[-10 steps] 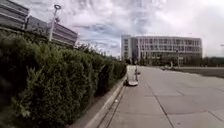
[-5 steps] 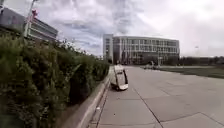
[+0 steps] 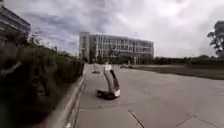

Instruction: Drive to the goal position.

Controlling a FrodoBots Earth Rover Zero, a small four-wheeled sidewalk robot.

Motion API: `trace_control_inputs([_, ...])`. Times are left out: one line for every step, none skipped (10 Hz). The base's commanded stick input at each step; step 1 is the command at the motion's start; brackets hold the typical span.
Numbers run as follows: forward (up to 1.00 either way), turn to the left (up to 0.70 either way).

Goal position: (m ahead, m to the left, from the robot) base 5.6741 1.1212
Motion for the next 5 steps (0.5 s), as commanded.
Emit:
trace_control_inputs([0.70,-0.35])
trace_control_inputs([0.70,-0.35])
trace_control_inputs([0.70,-0.35])
trace_control_inputs([0.70,-0.35])
trace_control_inputs([0.70,-0.11])
